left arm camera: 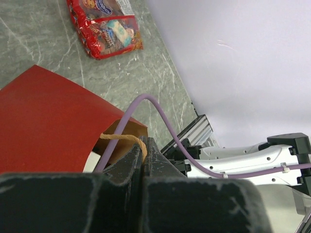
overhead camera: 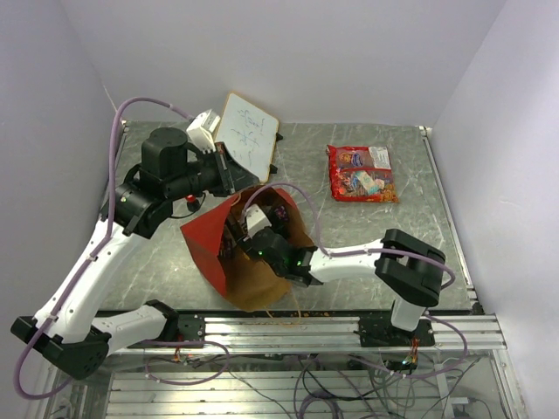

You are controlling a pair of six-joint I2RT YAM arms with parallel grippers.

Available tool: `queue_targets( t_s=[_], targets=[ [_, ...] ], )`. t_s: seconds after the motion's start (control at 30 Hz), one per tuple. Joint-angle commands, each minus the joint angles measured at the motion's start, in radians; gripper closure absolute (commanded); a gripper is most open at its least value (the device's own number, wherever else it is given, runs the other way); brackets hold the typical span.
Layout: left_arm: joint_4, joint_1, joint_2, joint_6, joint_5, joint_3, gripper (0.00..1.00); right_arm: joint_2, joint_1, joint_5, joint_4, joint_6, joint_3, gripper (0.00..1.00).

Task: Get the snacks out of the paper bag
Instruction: Take out the snack from the paper bag.

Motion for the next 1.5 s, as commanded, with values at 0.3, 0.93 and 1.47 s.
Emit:
queue_targets(
  t_s=[0.3,0.93,1.47],
  targets=[
    [-0.021,-0.007,0.013,0.038,0.002,0.074,0.93,0.163,-0.027,0.012,-0.005,0.018,0.139,0.3],
    [-0.124,-0.007,-0.014,0.065,-0.105,0.078,0.93,0.03,-0.035,-0.19,-0.105,0.017,0.115,1.0],
    [-0.142,-0.006,-0.016,0.068,-0.133,0.083,0.93,-0.394,-0.028,-0.58,-0.211,0.14,-0.037,1.0]
  ],
)
